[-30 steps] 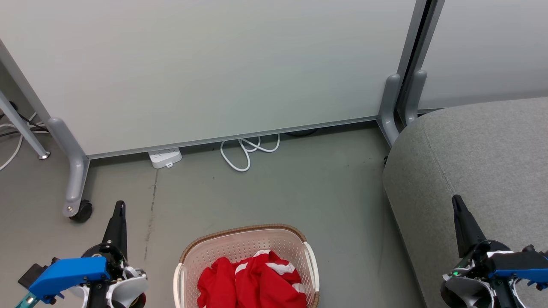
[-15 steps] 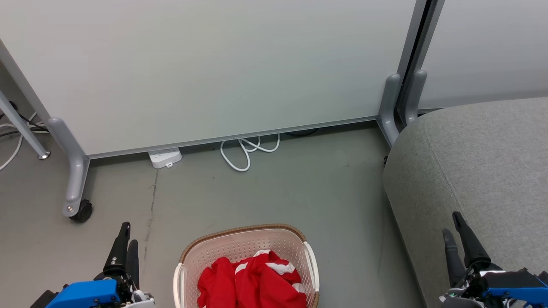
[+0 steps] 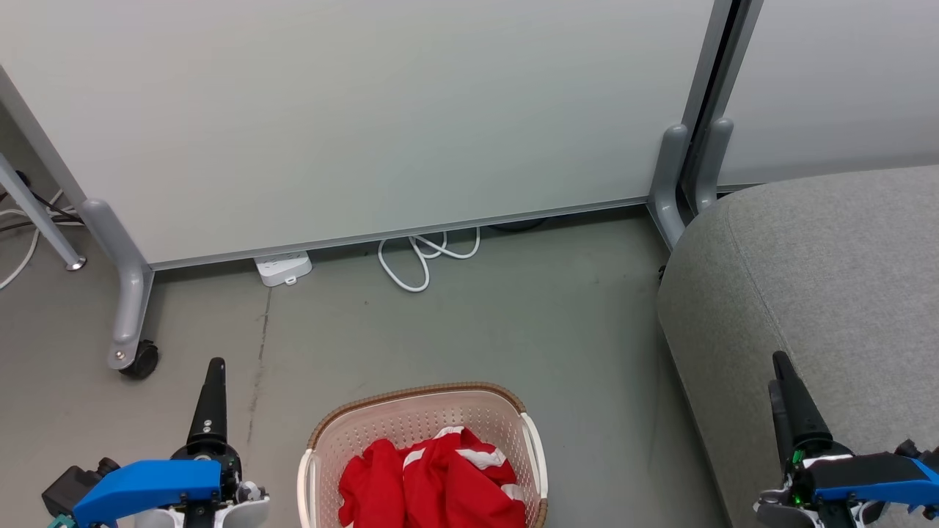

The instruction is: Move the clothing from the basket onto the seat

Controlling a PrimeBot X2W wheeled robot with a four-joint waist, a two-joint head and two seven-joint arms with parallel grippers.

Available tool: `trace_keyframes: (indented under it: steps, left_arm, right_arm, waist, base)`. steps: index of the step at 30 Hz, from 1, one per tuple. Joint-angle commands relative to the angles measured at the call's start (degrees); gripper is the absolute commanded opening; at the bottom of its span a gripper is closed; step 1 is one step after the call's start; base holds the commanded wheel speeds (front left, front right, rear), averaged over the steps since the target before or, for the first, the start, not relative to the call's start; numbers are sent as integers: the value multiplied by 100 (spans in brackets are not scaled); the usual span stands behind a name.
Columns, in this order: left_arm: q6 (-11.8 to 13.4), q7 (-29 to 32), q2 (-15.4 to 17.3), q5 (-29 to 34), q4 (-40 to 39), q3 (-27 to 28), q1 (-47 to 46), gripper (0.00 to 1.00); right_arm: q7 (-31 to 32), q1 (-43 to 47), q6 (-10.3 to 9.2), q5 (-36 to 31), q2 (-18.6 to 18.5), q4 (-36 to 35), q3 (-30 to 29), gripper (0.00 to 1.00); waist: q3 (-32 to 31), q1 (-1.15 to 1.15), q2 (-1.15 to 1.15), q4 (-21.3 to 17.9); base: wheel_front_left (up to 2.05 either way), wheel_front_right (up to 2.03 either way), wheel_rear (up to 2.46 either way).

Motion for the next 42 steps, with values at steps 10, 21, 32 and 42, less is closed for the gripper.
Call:
trace_keyframes:
  steps: [10,21,32,42]
  left_arm:
    - [134,-271,56,1305,-285,-222,-242,100]
    - [280,-507,65,2587,-337,-528,-284,100]
    - [339,-719,73,3534,-286,-714,-320,100]
    - [368,-875,78,4165,-260,-851,-346,100]
  right_arm:
    - [-273,-198,11,-1209,-38,-221,142,100]
    - [-509,-217,13,-2287,-57,-226,344,100]
    - [-719,-226,15,-3197,-76,-180,443,100]
    - [-878,-232,15,-3823,-74,-124,501,100]
  waist:
    - [11,0,0,7]
    - [7,0,0,14]
    - [0,0,0,35]
    - [-2,0,0,57]
  base:
    - [0,0,0]
    - [0,0,0]
    - [0,0,0]
    - [0,0,0]
